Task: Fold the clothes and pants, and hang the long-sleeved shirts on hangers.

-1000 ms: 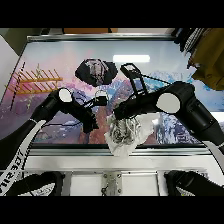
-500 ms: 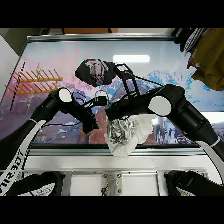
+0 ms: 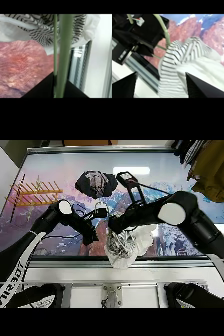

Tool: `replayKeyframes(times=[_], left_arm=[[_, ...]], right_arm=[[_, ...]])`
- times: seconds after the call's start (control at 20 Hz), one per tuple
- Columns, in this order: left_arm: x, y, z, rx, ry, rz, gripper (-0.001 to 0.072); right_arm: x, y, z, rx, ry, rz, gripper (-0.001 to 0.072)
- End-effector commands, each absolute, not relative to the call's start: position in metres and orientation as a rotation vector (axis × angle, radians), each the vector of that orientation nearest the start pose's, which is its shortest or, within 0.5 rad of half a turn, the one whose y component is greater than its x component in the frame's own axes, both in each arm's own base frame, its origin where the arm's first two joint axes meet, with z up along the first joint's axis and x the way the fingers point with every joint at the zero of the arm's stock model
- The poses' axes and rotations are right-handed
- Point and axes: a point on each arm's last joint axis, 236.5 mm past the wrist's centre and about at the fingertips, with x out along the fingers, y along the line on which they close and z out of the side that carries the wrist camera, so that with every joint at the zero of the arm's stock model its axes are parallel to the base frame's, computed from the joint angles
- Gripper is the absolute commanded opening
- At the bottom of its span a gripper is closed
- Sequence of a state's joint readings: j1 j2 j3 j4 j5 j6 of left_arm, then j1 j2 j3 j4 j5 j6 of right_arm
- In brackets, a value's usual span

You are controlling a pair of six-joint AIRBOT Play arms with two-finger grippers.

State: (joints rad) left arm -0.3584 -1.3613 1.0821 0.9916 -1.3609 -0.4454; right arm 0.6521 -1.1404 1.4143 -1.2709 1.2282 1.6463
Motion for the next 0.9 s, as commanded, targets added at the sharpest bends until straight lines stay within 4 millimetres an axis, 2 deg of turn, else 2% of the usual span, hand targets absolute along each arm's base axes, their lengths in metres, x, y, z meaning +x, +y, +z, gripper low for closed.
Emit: replayKeyframes(times=[0.0, 0.1, 0.15, 0.35, 0.45, 0.5, 0.6, 0.65, 0.85], left_arm=[[0.256, -0.231, -0.014, 0.540, 1.122, -1.428, 0.0011], [0.256, -0.231, -0.014, 0.540, 1.122, -1.428, 0.0011], [0.256, -0.231, -0.014, 0.540, 1.122, -1.428, 0.0011], [0.256, -0.231, -0.014, 0.540, 1.122, -1.428, 0.0011], [0.256, -0.231, -0.014, 0.540, 1.122, -1.428, 0.0011], [0.256, -0.231, -0.014, 0.540, 1.122, -1.428, 0.0011], [0.256, -0.231, -0.014, 0.540, 1.123, -1.429, 0.0012], [0.256, -0.231, -0.014, 0.540, 1.123, -1.429, 0.0011], [0.256, -0.231, -0.014, 0.541, 1.123, -1.428, 0.0012]], right_arm=[[0.261, 0.267, 0.182, -0.151, 1.061, 0.881, 0.0661], [0.257, 0.257, 0.191, -0.175, 1.036, 1.020, 0.0661], [0.262, 0.253, 0.197, -0.139, 1.018, 1.060, 0.0659], [0.301, 0.231, 0.206, -0.032, 0.946, 1.010, 0.0658], [0.308, 0.224, 0.204, -0.004, 0.956, 0.983, 0.0658], [0.312, 0.222, 0.203, -0.056, 0.925, 0.996, 0.0657], [0.309, 0.215, 0.196, -0.271, 0.828, 1.109, 0.0657], [0.310, 0.207, 0.193, -0.300, 0.816, 1.123, 0.0657], [0.322, 0.155, 0.174, -0.150, 0.797, 1.138, 0.0657]])
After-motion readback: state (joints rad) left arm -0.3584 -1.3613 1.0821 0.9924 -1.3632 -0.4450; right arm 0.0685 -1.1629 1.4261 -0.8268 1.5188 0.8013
